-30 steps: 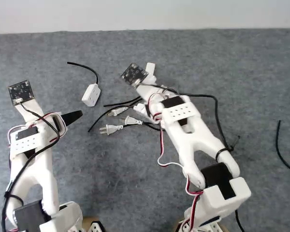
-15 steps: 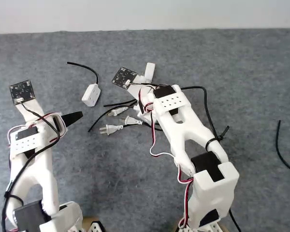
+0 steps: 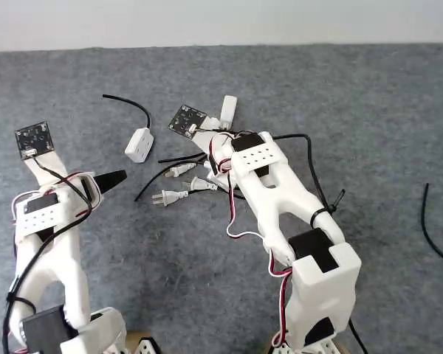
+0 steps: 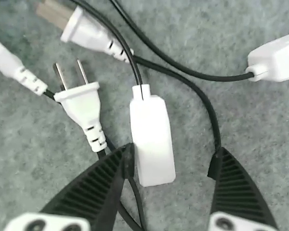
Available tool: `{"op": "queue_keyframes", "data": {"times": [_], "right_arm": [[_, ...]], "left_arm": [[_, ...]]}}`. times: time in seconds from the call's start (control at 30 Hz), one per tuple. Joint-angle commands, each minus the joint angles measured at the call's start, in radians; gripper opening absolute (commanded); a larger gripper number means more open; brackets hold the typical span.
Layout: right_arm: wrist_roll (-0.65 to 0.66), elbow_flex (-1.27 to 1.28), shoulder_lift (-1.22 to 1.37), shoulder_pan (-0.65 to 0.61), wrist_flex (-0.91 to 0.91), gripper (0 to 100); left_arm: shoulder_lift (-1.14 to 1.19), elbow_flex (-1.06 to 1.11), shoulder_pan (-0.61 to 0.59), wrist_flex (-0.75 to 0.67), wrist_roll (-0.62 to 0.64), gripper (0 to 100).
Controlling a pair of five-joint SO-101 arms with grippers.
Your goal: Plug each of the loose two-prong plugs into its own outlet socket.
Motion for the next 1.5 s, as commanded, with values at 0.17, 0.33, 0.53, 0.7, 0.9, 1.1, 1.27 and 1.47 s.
{"op": "queue_keyframes", "data": {"times": [0.17,0.33,0.53,0.7,0.9,1.1,1.27,1.47], "right_arm": [[0.009,-0.017,0.048,-0.013,-0.018,24.7],[0.009,-0.017,0.062,-0.015,-0.016,13.2],[0.002,-0.032,0.058,-0.004,-0.012,2.3],[-0.091,-0.049,-0.010,0.012,0.031,1.0],[-0.112,-0.043,-0.208,0.005,0.168,1.0],[-0.218,-0.041,-0.400,0.008,0.349,0.9],[-0.224,0.104,-0.559,-0.013,0.447,0.9],[-0.012,0.471,-0.832,-0.117,0.444,0.9]], "left_arm": [[-0.035,-0.002,0.008,-0.029,-0.011,47],[-0.035,-0.002,0.008,-0.029,-0.011,47],[-0.035,-0.002,0.008,-0.029,-0.011,47],[-0.002,-0.002,0.011,-0.069,-0.011,47],[0.044,-0.038,0.008,-0.068,-0.011,47],[0.044,-0.039,0.008,-0.068,-0.011,47],[0.041,-0.038,0.006,-0.068,-0.009,47],[0.038,-0.068,-0.063,-0.063,0.064,47]]}}
